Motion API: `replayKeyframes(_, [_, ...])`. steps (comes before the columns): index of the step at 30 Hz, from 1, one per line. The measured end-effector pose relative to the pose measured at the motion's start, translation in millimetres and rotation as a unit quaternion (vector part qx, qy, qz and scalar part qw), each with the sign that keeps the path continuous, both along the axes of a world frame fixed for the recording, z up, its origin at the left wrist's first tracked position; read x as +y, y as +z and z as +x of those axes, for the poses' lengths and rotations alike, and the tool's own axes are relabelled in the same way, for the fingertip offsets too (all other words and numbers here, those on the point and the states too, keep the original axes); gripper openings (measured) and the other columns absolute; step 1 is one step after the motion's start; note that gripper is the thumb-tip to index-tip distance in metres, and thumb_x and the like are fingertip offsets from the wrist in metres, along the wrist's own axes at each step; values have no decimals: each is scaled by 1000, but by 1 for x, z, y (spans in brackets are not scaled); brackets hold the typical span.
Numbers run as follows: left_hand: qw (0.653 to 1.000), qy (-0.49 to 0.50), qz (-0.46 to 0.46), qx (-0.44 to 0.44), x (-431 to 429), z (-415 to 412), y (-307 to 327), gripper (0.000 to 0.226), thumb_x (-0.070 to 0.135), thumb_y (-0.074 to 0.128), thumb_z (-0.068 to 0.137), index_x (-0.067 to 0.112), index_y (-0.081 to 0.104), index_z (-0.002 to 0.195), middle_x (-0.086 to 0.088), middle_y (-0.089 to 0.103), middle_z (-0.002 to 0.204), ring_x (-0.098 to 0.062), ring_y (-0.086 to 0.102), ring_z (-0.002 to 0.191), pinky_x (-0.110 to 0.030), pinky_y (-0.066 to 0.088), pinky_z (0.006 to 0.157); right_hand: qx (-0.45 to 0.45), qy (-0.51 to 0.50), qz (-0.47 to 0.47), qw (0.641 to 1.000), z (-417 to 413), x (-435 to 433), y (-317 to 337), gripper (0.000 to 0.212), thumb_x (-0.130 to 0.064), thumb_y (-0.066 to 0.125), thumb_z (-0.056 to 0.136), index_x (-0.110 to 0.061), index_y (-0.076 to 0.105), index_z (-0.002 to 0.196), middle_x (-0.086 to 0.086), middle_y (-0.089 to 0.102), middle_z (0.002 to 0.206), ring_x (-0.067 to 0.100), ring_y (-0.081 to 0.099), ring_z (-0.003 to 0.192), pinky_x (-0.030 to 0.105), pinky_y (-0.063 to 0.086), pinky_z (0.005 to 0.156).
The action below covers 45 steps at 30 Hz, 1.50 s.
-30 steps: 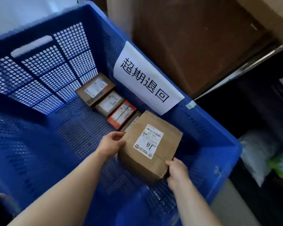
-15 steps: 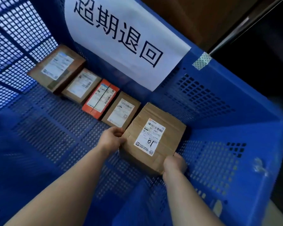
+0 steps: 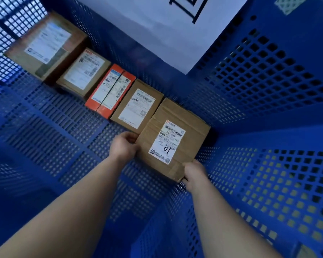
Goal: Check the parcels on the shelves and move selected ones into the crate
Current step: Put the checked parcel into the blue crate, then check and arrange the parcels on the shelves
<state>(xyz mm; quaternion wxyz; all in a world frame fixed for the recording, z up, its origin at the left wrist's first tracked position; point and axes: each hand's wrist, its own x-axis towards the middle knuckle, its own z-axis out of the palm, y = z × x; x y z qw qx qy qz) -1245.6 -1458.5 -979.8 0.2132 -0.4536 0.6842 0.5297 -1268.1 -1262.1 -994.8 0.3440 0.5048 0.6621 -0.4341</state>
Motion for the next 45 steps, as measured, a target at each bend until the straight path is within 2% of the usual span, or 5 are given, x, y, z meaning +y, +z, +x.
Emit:
replayKeyframes(12, [997, 42, 57, 11, 3, 2, 75, 36, 11, 57, 92, 10, 56, 129, -5, 60, 126, -13, 57, 100, -23, 46, 78, 15, 84, -72, 994, -13, -30, 88, 28, -6, 50, 95, -12, 55, 122, 3, 63, 97, 20, 62, 84, 26, 50, 71])
replayKeyframes(16, [990, 122, 55, 39, -4, 6, 142, 23, 14, 53, 96, 19, 58, 118, 4, 61, 100, -6, 57, 74, -13, 44, 48, 52, 172, -110, 978, -25, -61, 148, 38, -8, 51, 96, -11, 51, 134, 4, 60, 117, 23, 59, 106, 34, 45, 95])
replayKeyframes(22, [950, 288, 31, 116, -22, 33, 256, 16, 13, 54, 94, 18, 64, 105, 4, 68, 91, -12, 63, 82, -25, 48, 68, 102, 291, -194, 931, -31, -108, 257, 36, -13, 51, 96, -17, 55, 131, 2, 63, 116, 19, 58, 113, 39, 47, 100])
replayKeyframes(29, [855, 477, 4, 204, -26, 91, 412, 19, 8, 50, 96, 12, 63, 109, -3, 68, 101, -20, 63, 94, -40, 49, 91, 153, 424, -318, 834, -13, -145, 431, 23, -3, 48, 97, -13, 56, 116, 3, 62, 97, 9, 59, 79, 23, 49, 69])
replayKeyframes(45, [538, 754, -134, 351, 74, 336, 701, 24, 3, 45, 96, 17, 63, 89, -2, 68, 87, -14, 61, 75, -25, 46, 66, 106, 681, -460, 560, 205, -174, 710, 20, -2, 55, 93, -13, 66, 105, 6, 64, 78, 16, 56, 74, 23, 40, 60])
